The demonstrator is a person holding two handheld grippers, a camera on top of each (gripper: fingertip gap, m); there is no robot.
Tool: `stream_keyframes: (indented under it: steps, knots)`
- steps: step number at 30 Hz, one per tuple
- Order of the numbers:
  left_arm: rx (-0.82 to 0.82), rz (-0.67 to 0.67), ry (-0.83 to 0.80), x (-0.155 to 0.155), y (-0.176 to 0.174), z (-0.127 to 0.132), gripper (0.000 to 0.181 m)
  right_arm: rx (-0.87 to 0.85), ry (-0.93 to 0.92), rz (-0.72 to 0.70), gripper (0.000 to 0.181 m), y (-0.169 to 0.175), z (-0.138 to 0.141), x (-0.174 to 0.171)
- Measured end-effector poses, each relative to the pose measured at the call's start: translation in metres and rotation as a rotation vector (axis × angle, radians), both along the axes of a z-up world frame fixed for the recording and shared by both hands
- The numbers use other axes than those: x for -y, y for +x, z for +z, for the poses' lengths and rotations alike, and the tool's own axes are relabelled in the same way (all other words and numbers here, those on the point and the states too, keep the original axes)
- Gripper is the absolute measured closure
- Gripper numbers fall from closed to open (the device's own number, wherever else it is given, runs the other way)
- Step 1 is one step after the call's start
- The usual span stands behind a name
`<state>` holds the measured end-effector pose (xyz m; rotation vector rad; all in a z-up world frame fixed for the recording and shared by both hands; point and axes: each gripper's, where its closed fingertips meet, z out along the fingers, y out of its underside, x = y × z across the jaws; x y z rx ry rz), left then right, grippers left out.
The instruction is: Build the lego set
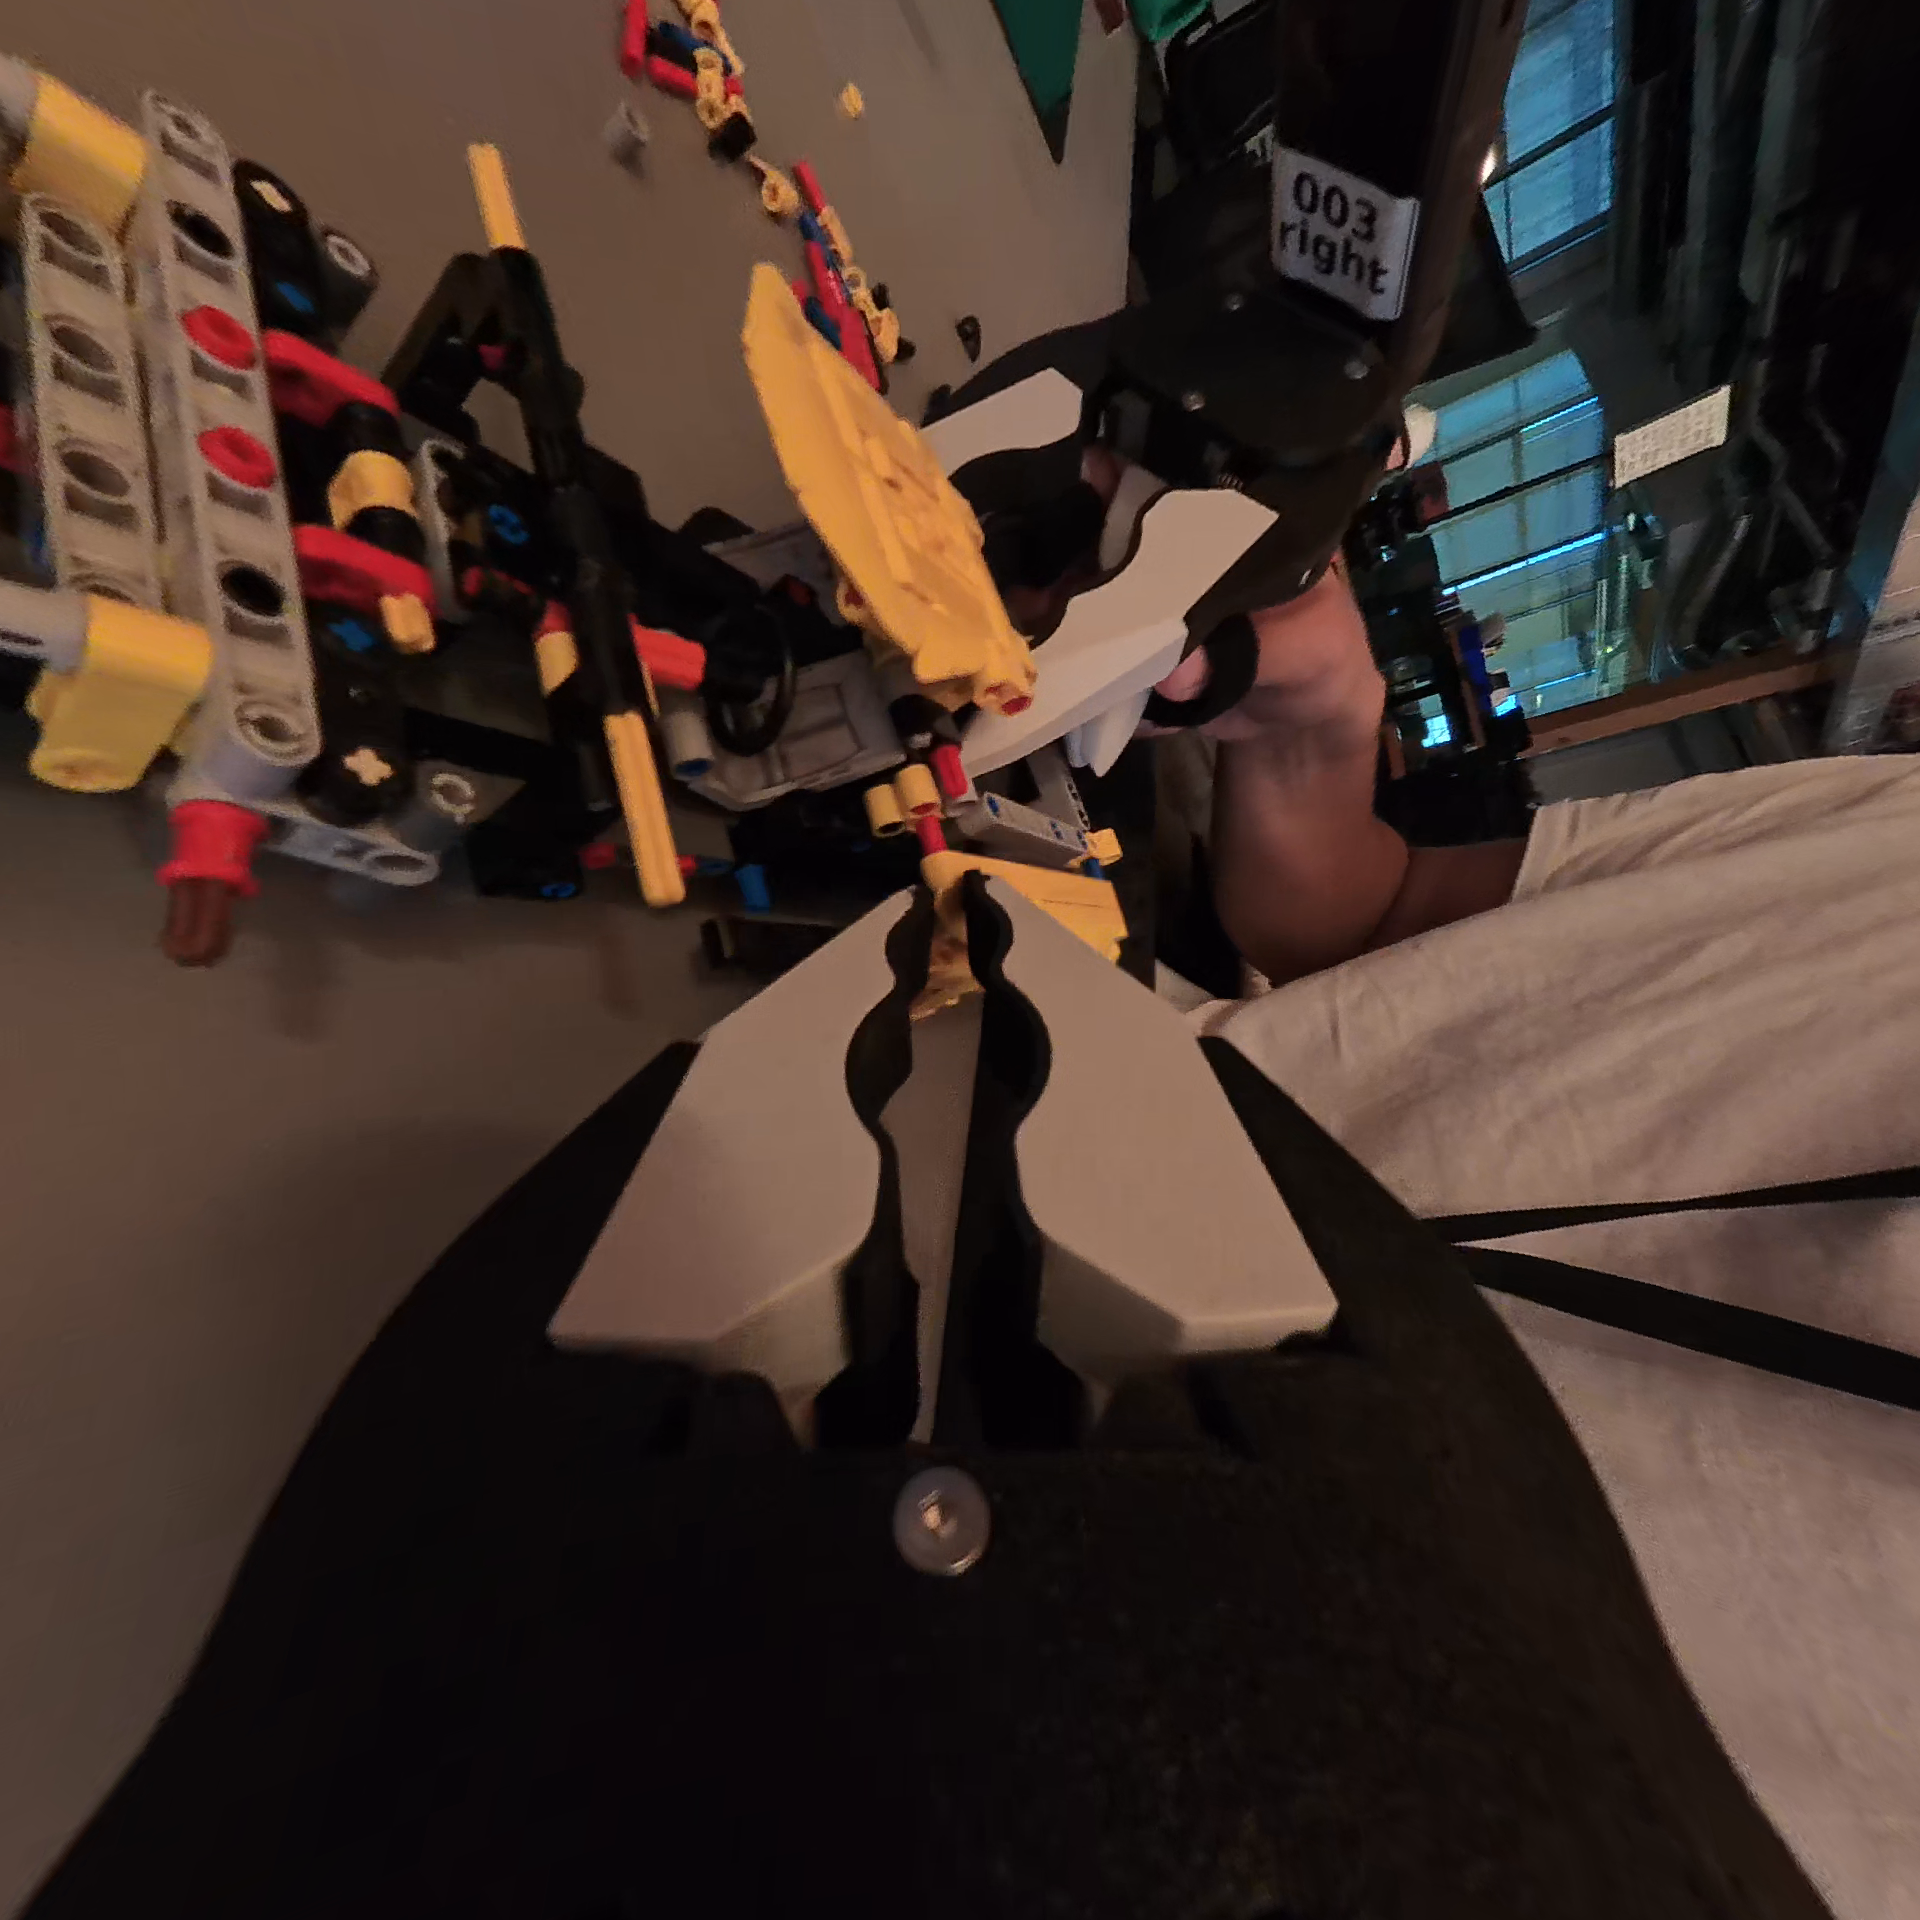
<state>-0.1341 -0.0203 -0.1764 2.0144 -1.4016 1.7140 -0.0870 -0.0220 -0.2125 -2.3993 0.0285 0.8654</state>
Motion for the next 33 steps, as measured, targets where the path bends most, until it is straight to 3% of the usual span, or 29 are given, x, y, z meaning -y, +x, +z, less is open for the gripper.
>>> stream_keyframes:
  steps: [27, 33]
  knots:
    - [-0.031, -0.02, 0.056, 0.005, 0.004, 0.004, 0.177, 0.023, 0.016, -0.006, 0.122, 0.001, -0.001, 0.0]
    - [-0.06, -0.026, 0.071, 0.004, 0.006, 0.001, 0.177, 0.097, 0.013, -0.022, 0.122, 0.001, -0.003, 0.0]
